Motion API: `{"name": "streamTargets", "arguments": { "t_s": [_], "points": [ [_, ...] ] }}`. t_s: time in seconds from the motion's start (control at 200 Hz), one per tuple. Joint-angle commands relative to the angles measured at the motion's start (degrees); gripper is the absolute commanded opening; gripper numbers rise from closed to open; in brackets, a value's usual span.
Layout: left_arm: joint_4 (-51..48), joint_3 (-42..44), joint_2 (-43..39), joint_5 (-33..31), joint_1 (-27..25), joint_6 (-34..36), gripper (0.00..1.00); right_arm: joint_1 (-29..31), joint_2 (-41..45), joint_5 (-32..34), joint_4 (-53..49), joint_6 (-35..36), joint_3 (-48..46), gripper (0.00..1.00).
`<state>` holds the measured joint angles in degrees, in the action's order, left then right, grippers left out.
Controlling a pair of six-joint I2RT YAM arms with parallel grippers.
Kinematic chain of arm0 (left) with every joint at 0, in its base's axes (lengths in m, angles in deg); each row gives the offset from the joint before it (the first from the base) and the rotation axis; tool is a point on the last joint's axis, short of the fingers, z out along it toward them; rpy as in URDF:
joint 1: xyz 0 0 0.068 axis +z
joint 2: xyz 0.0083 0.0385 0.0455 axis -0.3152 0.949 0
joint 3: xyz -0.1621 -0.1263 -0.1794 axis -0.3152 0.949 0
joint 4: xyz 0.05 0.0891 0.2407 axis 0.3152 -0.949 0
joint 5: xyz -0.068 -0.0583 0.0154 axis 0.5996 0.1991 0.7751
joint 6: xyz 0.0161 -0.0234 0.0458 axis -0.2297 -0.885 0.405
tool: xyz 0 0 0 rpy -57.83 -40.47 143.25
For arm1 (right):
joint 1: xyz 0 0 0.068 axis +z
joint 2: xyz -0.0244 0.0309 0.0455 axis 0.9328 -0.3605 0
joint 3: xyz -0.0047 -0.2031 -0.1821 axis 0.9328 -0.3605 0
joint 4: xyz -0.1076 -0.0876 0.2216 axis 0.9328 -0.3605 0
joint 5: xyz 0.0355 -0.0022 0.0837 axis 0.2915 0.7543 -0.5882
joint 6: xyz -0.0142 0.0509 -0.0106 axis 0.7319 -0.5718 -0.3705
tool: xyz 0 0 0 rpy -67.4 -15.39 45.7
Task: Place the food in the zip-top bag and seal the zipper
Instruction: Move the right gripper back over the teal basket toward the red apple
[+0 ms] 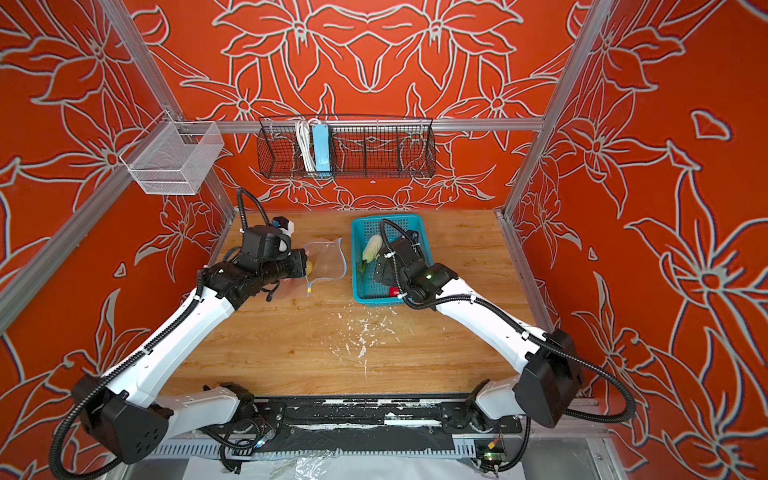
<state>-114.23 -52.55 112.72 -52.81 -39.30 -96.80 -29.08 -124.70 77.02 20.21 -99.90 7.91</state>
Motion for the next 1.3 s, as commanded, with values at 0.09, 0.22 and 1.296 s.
{"name": "streamTargets", "arguments": {
  "t_s": [0.09, 0.22, 1.296],
  "points": [
    [0.0, 0.2, -0.5, -1.2, 0.4, 0.1, 0.0, -0.1, -5.2, -1.6, -7.0, 1.9, 5.6, 0.98],
    [0.0, 0.2, -0.9, -0.9, 0.4, 0.2, 0.0, -0.2, -8.5, -2.2, -10.6, 3.3, 8.9, 0.98],
    [0.2, 0.4, -0.5, -2.2, 0.4, 0.6, 0.0, -4.7, -22.7, -5.7, -17.4, 3.9, 14.1, 0.98]
  ]
}}
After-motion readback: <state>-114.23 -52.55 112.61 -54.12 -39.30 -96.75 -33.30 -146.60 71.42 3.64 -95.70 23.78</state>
